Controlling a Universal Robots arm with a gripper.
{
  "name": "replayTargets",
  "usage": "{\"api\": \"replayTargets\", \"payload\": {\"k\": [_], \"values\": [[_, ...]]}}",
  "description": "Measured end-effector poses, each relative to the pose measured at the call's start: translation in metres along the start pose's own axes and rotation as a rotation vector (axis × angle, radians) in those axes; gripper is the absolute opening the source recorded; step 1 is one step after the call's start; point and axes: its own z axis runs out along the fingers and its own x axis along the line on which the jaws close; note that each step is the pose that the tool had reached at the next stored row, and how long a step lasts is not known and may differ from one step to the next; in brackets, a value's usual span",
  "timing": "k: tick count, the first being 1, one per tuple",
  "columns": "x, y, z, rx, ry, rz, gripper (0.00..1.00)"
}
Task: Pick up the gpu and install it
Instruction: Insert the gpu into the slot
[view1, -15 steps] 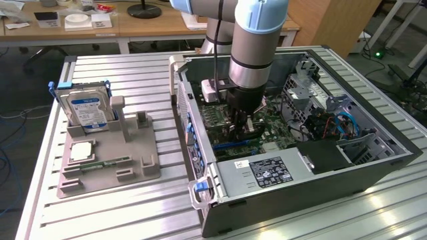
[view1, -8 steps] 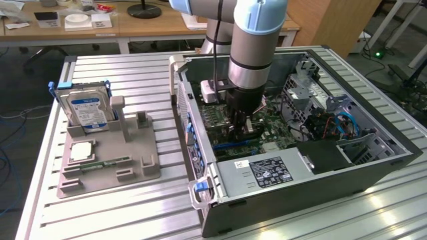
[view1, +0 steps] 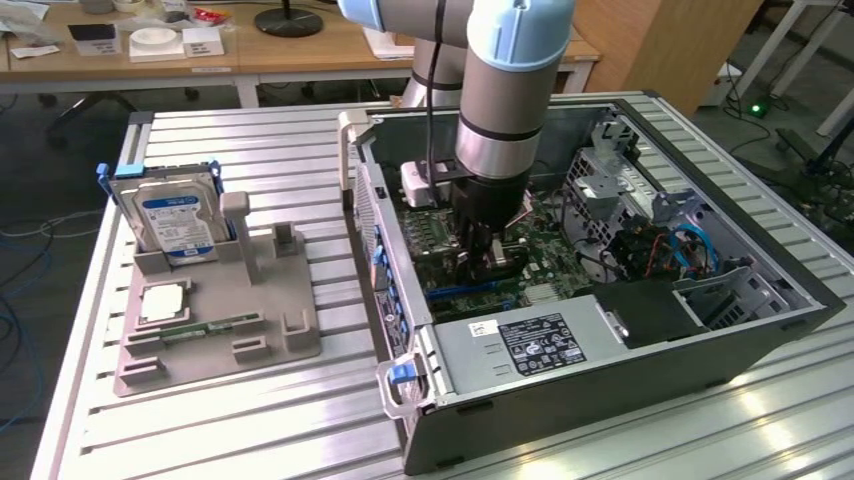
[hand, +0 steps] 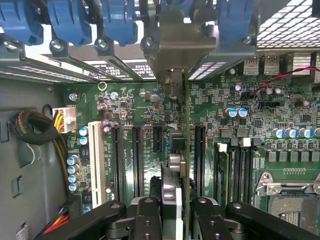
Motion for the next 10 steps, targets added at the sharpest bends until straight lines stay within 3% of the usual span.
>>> {"api": "replayTargets", "payload": {"k": [10], "values": [[-0.0003, 0.0009, 0.0026, -0.0003, -0.0016, 0.0, 0.28]]}}
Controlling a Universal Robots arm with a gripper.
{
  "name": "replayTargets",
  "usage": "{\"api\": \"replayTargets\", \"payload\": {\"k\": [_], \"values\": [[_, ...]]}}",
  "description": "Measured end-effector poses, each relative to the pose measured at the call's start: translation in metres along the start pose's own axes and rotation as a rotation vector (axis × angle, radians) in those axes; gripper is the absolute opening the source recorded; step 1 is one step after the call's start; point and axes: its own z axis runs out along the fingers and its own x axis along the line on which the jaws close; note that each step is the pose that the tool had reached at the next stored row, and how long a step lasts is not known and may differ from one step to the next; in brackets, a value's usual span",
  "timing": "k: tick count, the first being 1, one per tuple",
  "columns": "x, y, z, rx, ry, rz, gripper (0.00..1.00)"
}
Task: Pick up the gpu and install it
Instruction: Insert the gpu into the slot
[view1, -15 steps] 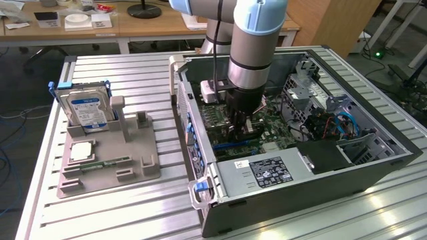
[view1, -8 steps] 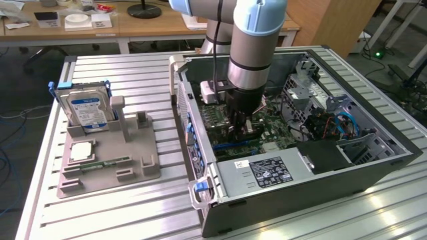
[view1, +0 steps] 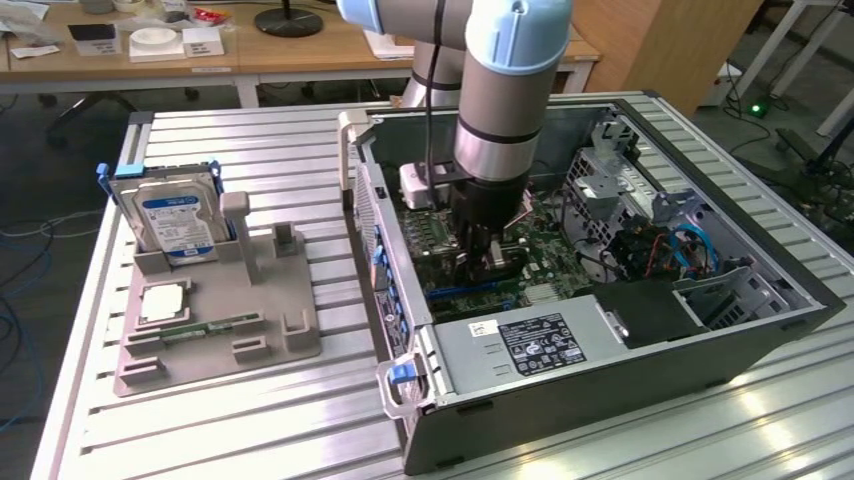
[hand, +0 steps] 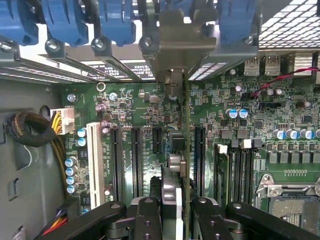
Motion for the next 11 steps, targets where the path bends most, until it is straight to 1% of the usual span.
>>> {"api": "replayTargets", "payload": {"k": [5, 11], "values": [[-0.0002, 0.0006, 0.0009, 0.0001, -0.0018, 0.0, 0.28], [-0.0016, 0.0007, 0.0011, 0.0, -0.0017, 0.0, 0.28]]}}
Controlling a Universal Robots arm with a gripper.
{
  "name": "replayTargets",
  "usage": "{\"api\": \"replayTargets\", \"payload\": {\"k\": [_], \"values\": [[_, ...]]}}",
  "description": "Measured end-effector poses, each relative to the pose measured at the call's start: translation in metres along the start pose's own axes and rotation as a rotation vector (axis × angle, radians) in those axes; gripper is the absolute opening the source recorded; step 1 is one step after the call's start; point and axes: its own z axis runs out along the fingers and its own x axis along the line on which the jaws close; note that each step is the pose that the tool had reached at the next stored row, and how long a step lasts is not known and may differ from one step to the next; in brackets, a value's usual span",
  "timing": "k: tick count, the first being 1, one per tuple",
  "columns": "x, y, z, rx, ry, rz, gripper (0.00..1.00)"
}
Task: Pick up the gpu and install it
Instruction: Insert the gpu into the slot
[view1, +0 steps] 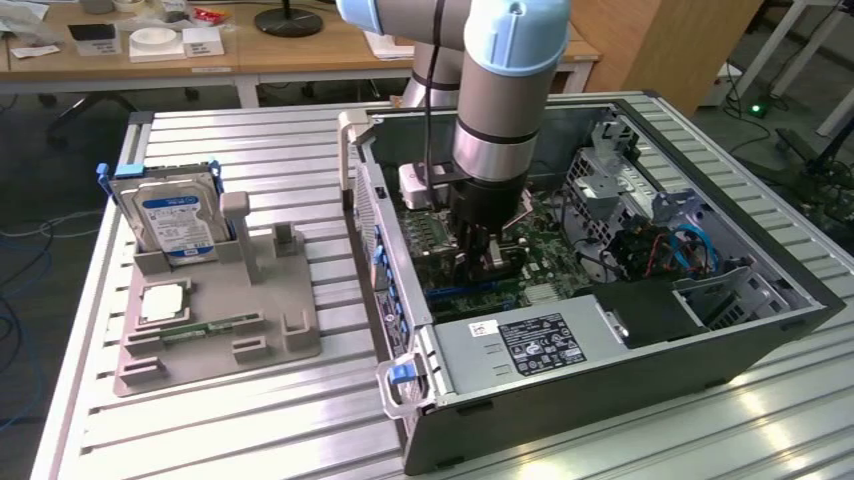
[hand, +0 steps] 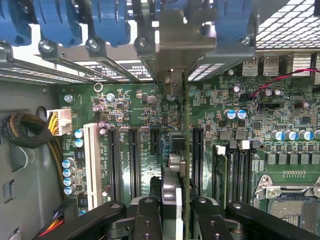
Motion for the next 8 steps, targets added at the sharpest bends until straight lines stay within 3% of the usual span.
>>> {"api": "replayTargets", "payload": {"k": [8], "values": [[-0.0002, 0.0001, 0.0015, 0.0, -0.0003, 0.0, 0.28]]}}
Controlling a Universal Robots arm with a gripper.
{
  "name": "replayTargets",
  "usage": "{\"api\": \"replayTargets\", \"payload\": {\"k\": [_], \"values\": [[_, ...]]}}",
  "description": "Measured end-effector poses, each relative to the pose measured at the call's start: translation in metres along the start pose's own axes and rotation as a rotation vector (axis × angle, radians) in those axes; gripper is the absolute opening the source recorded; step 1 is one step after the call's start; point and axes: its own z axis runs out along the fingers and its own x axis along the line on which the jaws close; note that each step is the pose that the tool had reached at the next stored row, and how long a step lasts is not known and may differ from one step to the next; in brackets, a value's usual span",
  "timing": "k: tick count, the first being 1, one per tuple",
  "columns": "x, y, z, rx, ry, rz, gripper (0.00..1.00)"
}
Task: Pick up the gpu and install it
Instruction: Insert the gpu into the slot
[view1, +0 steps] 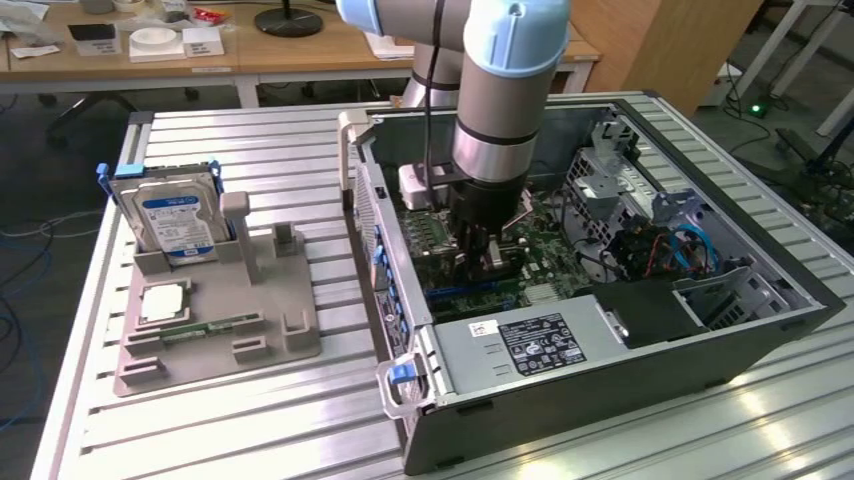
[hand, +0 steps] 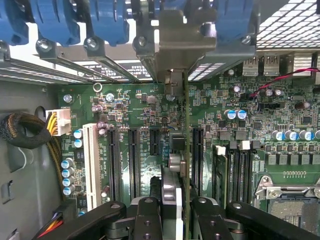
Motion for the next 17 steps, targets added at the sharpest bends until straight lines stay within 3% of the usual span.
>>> {"api": "replayTargets", "payload": {"k": [17], "values": [[-0.0011, 0.0001, 0.0015, -0.0001, 0.0001, 0.0, 0.28]]}}
